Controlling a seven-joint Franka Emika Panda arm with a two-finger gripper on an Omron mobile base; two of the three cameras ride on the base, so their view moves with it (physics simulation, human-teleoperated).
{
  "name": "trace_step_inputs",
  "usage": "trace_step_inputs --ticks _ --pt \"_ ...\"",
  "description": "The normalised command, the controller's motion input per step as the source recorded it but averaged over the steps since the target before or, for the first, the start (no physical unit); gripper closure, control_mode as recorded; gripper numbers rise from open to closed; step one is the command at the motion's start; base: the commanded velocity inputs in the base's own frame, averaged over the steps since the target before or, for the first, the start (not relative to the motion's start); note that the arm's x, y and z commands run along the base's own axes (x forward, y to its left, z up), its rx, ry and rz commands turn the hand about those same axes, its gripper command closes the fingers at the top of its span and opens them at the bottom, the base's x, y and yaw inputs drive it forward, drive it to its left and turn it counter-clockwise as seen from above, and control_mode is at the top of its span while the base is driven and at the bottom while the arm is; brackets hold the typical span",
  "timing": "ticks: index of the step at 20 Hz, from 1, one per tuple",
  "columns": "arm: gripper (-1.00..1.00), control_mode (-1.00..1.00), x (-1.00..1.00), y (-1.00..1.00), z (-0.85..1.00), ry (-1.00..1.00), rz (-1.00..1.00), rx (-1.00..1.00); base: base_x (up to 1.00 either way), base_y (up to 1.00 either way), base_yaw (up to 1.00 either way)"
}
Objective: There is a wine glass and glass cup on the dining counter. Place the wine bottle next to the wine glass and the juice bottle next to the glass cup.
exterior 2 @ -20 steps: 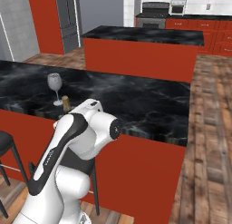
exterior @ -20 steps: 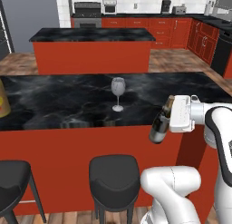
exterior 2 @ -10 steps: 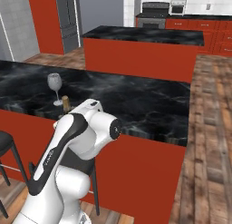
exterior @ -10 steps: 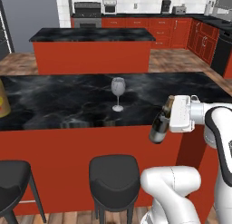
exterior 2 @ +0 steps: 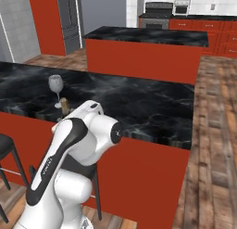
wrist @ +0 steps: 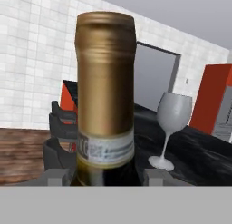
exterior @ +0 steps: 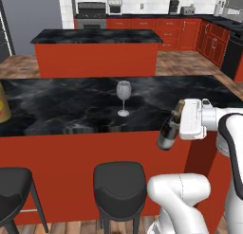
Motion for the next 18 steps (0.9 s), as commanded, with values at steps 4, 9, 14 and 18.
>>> trace_step_inputs --ticks 4,9,14,18 --pt "1.00 -1.00 -0.21 0.05 0.41 0.13 0.00 -0.03 0.00 0.00 0.00" --pt "1.00 -1.00 -0.10 0.04 0.42 0.27 0.00 -0.02 0.00 0.00 0.00" --pt "1.00 -1.00 -0.05 0.00 0.43 0.13 0.00 -0.07 0.00 0.00 0.00" --pt "1.00 -1.00 -0.01 -0.01 0.38 0.00 0.00 -0.10 0.00 0.00 0.00"
